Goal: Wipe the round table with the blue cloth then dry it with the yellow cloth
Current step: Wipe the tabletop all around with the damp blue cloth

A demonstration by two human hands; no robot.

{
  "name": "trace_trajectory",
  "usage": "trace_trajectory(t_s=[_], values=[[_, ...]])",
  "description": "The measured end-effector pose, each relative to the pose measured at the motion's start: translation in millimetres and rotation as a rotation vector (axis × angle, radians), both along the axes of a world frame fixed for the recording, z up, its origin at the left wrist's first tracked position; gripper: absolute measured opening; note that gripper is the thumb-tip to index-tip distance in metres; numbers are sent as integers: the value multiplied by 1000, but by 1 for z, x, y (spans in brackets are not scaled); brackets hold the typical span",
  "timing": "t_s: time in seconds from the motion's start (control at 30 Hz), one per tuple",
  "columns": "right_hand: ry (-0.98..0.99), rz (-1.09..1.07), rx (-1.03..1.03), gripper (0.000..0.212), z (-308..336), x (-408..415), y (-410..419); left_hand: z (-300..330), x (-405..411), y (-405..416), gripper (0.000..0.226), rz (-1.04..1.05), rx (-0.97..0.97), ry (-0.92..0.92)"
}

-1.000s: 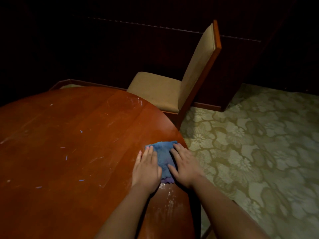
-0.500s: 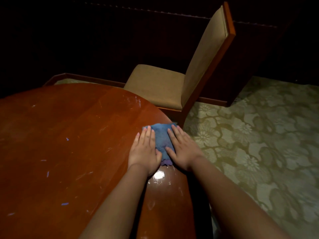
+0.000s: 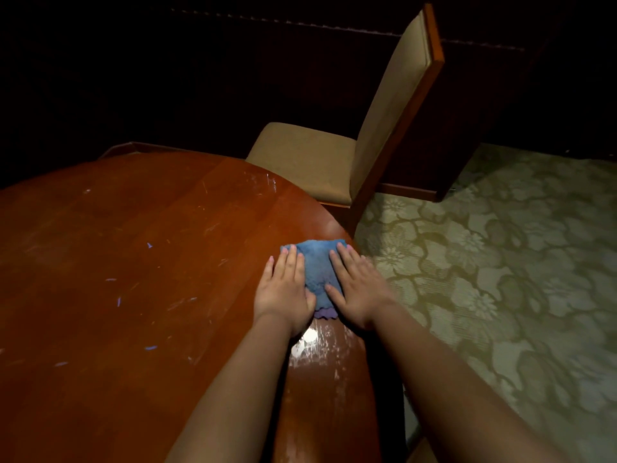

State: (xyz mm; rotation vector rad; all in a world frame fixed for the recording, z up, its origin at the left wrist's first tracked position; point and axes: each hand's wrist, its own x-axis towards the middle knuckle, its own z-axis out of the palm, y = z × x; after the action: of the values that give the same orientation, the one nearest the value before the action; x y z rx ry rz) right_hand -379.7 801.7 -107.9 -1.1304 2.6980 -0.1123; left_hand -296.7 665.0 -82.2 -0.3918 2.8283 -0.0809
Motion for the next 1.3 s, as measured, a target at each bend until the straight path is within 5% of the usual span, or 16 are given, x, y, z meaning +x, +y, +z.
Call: trace_trajectory(t_s=[0.3, 0.7, 1.3], values=[[62, -40, -32, 97, 0, 145, 62, 8, 138, 63, 68, -41, -8, -45], [-21, -70, -1, 64, 2, 309, 106, 9, 300, 103, 69, -62, 0, -54], [-66, 65, 151, 78, 15, 404, 75, 18, 421, 94, 67, 105, -1, -84]])
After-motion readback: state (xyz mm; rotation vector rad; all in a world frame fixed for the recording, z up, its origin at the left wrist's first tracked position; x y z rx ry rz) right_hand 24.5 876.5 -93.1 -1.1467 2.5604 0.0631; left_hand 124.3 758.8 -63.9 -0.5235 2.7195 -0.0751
